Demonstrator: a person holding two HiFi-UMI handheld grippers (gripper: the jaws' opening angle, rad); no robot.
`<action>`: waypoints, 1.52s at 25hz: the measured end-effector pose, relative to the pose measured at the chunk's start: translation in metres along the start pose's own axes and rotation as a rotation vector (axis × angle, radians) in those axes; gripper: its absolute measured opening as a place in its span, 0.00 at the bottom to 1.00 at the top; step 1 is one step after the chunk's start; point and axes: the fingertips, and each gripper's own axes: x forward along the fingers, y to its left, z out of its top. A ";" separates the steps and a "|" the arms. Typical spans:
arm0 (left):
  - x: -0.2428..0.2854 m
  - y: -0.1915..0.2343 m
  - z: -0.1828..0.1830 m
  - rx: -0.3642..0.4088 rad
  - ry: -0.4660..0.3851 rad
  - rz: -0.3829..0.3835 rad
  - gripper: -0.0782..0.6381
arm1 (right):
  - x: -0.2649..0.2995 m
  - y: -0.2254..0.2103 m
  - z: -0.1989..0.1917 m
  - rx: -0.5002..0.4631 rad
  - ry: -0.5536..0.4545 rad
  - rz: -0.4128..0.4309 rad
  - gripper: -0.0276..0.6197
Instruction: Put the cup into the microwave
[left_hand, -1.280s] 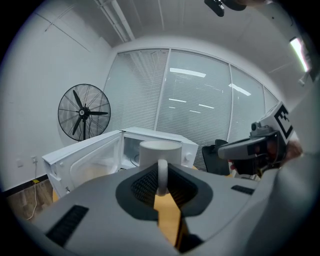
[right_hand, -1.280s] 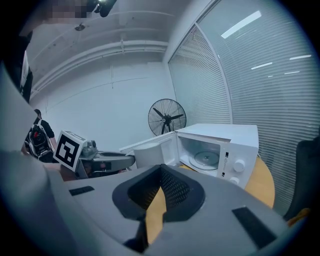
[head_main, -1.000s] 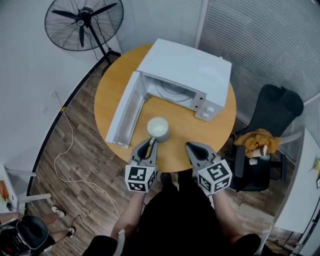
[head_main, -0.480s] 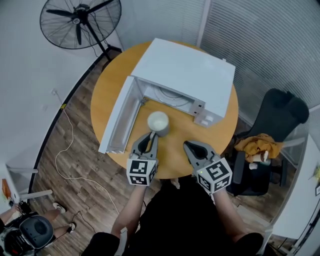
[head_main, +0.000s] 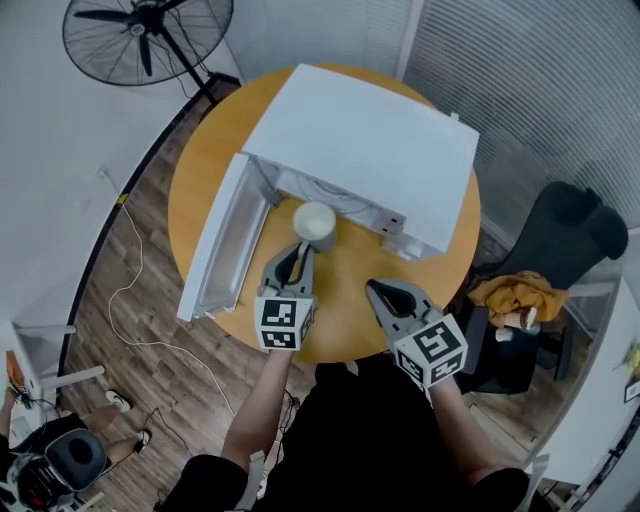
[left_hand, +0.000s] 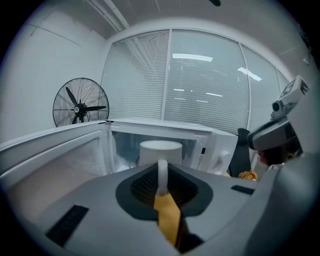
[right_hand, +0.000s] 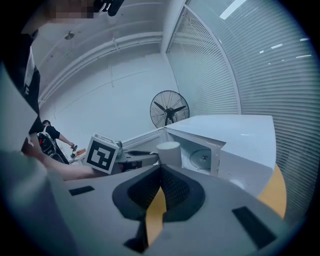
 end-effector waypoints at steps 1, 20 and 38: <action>0.006 0.001 -0.001 0.004 0.001 0.004 0.16 | 0.001 -0.003 -0.001 0.004 0.002 0.002 0.06; 0.090 0.013 -0.024 -0.003 0.063 0.032 0.16 | 0.013 -0.023 -0.015 0.041 0.041 0.058 0.06; 0.132 0.015 -0.029 0.042 0.063 0.061 0.16 | 0.007 -0.021 -0.019 0.049 0.042 0.058 0.06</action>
